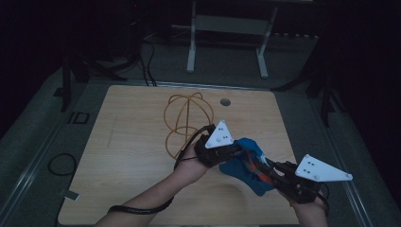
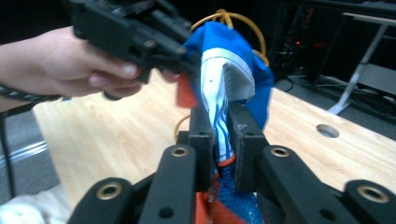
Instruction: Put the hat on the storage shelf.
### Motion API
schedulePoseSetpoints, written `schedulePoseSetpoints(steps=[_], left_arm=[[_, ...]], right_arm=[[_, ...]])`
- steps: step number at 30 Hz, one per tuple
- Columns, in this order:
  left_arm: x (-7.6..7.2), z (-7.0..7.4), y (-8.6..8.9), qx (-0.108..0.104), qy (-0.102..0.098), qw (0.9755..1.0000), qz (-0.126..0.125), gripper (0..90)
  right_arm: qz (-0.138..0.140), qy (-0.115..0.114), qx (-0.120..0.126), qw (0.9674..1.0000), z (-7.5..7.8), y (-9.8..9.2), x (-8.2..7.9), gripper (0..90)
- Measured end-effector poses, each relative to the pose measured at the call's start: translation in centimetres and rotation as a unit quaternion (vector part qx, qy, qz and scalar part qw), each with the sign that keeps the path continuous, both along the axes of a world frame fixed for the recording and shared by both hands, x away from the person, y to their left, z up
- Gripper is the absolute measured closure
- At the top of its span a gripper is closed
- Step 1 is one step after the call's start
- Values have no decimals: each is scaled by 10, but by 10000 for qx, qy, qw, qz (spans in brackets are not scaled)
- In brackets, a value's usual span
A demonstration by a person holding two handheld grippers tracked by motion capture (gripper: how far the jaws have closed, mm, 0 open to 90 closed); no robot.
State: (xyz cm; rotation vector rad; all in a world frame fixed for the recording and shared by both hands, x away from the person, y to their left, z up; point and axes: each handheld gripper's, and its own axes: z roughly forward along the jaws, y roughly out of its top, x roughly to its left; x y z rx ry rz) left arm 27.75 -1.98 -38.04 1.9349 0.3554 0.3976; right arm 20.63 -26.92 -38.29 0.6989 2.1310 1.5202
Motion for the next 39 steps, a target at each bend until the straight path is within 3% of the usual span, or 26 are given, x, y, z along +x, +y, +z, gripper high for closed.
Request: schedulePoseSetpoints(steps=[4, 11, 13, 15, 17, 19, 20, 27, 30, 33, 36, 37, 39], left_arm=[[0, 1, 7, -164, -123, 9997, -115, 878], [-1, 4, 19, -313, -358, 9981, -381, 877], [0, 4, 26, -518, -420, 9959, -608, 877], [0, 5, 29, -561, -479, 9953, -633, 877], [2, 8, 40, -847, -542, 9908, -911, 877], [3, 11, 46, -1107, -488, 9860, -1147, 877], [4, 12, 48, -1150, -485, 9849, -1196, 877], [-1, 13, 48, -1220, -344, 9771, -1708, 876], [0, 12, 45, -1294, -138, 9740, -1854, 876], [1, 10, 42, -1336, 1, 9715, -1959, 876], [0, 11, 40, -1235, -99, 9731, -1944, 876], [1, 11, 40, -1240, -82, 9731, -1942, 876], [2, 9, 41, -1284, 6, 9729, -1924, 875]], right_arm=[[41, -45, 58, 10000, 4, -3, -9, 614], [-111, -224, 185, 9995, 14, -19, -17, 593], [-180, -200, 188, 9995, 13, -23, -15, 594], [-201, -192, 183, 9994, 12, -25, -14, 595], [-197, -79, 158, 9997, 7, -26, -9, 586], [-140, -47, 126, 9998, 4, -23, -8, 567], [-88, -42, 137, 9999, 4, -21, -9, 563], [377, -57, 266, 9989, 7, -2, -14, 513], [593, -61, 194, 9980, 7, 9, -14, 491], [522, -179, -66, 9985, 3, 19, -13, 512], [646, -127, -29, 9978, -1, 24, -9, 618], [650, -114, -9, 9978, -2, 24, -8, 674], [636, -141, 8, 9979, -2, 24, -7, 699]])
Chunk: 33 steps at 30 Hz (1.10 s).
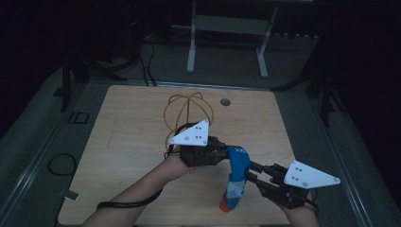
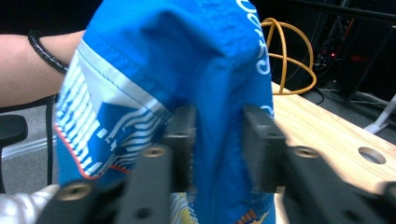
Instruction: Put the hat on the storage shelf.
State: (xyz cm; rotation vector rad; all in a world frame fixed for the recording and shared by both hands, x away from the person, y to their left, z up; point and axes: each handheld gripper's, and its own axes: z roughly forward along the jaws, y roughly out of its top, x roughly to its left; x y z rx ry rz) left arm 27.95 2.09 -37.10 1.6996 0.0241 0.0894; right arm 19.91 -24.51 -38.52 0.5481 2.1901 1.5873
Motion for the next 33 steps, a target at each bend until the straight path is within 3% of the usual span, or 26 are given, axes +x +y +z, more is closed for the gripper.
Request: schedulePoseSetpoints(steps=[1, 3, 5, 14, 19, 23, 29, 33], left_arm=[[1, -1, 1, 13, 15, 10000, -8, 875], [2, -1, 2, 10, 47, 10000, 16, 875], [2, -2, 3, 5, 46, 10000, 52, 875], [2, -2, 7, 229, 19, 9997, 120, 854], [-2, 0, 8, 422, -179, 9986, 263, 710], [-8, 1, 8, 648, -430, 9956, 531, 606], [-9, 2, 14, 670, -326, 9954, 608, 553], [-13, 5, 24, 606, -292, 9943, 825, 495]], right_arm=[[-83, -80, 38, 9999, 0, -1, 0, 836], [-198, -149, 0, 9997, 2, -2, 0, 896], [-231, -149, -39, 9996, 3, -2, 0, 900], [-311, -134, 207, 9992, 10, -10, 0, 900], [-465, -198, 260, 9984, 15, -17, 1, 900], [-528, -182, 278, 9981, 20, -20, 3, 900], [-666, -296, 244, 9970, 27, -20, 5, 900], [-754, -292, 231, 9965, 30, -20, 10, 900]])
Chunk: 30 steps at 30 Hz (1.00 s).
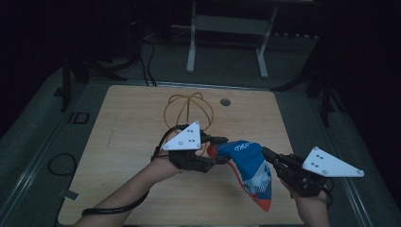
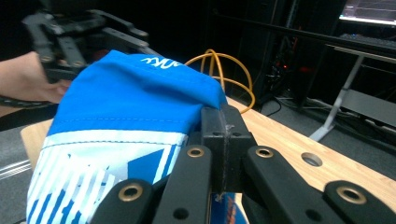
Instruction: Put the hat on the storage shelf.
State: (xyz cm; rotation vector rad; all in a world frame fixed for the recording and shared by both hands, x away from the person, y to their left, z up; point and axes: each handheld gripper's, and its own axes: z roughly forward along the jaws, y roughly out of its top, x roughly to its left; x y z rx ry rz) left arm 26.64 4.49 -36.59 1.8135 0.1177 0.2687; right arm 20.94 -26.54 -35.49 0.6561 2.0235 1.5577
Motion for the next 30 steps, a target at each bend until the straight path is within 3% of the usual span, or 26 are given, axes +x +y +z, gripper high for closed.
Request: schedulePoseSetpoints(steps=[4, 8, 12, 16, 22, 30], left_arm=[[-4, 2, 12, -169, 8, 9998, 112, 454], [-11, 1, 24, -147, -38, 9992, 381, 406], [-14, -2, 40, -167, -22, 9970, 752, 326], [-14, -7, 57, -199, 72, 9954, 931, 265], [-12, -22, 83, -299, 167, 9892, 1423, 126], [-12, -44, 110, -156, 61, 9757, 2185, 30]], right_arm=[[-58, 13, 47, 10000, 3, 0, 5, 900], [-138, -13, 132, 9998, 7, -3, 11, 900], [-218, -69, 187, 9996, 14, -5, 16, 900], [-288, -172, 206, 9992, 24, -4, 22, 900], [-386, -270, 234, 9986, 39, 0, 33, 900], [-419, -275, 280, 9983, 51, 11, 52, 900]])
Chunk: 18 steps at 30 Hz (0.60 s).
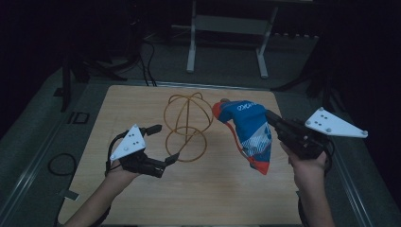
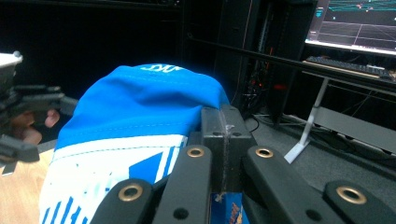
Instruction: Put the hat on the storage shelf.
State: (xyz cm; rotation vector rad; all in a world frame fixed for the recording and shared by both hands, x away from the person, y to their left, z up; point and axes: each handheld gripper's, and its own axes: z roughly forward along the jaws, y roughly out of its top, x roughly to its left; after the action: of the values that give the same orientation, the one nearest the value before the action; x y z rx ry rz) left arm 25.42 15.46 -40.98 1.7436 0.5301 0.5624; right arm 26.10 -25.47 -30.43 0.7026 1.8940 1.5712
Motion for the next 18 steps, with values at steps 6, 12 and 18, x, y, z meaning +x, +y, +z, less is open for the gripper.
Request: schedulePoseSetpoints(steps=[6, 12, 18], left_arm=[[-2, -25, 17, 55, 96, 9992, 382, 28], [-10, -54, 32, -42, 108, 9973, 727, 28], [-18, -88, 44, -137, 162, 9919, 1252, 29]], right_arm=[[-31, 22, 24, 10000, 9, 12, 19, 900], [6, 55, 56, 10000, 20, 29, 39, 900], [62, 54, -39, 10000, 33, 58, 60, 900]])
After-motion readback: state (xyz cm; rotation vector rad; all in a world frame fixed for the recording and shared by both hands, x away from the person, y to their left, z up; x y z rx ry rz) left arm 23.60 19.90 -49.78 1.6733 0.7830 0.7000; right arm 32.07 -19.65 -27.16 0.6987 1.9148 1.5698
